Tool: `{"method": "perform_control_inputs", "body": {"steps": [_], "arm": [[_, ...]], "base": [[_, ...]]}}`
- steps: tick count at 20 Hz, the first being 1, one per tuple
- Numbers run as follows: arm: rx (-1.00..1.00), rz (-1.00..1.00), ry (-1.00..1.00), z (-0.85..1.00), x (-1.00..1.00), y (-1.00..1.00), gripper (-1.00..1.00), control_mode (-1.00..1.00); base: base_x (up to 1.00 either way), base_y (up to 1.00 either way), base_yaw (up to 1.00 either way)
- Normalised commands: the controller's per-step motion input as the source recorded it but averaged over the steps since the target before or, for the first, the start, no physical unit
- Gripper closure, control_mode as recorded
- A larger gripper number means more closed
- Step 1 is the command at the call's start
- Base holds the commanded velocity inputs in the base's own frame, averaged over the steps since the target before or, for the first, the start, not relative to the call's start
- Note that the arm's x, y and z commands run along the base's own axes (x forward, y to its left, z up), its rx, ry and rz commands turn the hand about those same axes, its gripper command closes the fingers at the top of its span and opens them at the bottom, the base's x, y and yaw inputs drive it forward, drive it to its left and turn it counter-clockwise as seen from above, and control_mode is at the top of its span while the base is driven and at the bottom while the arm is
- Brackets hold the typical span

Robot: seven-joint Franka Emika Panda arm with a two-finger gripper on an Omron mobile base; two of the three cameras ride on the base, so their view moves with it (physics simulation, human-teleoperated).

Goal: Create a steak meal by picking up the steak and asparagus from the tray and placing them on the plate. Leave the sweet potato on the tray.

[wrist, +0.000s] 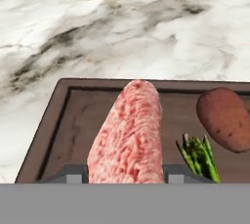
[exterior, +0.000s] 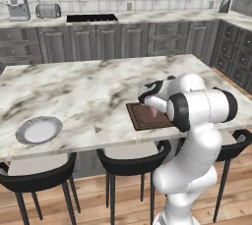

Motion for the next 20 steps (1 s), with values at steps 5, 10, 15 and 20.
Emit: {"method": "perform_control_inputs", "body": {"steps": [5,10,15,20], "arm": [[-0.05,0.12,0.00,0.99,-0.12,0.43,1.00,-1.00],[-0.09,0.13,0.00,0.85,-0.39,0.71,1.00,-1.00],[-0.14,0.14,0.01,0.48,-0.59,0.97,1.00,-1.00],[-0.18,0.15,0.07,0.10,-0.47,1.00,1.00,-1.00]], "base": [[0.00,0.00,0.00],[0.00,0.00,0.00],[0.00,0.00,0.00],[0.00,0.00,0.00]]}}
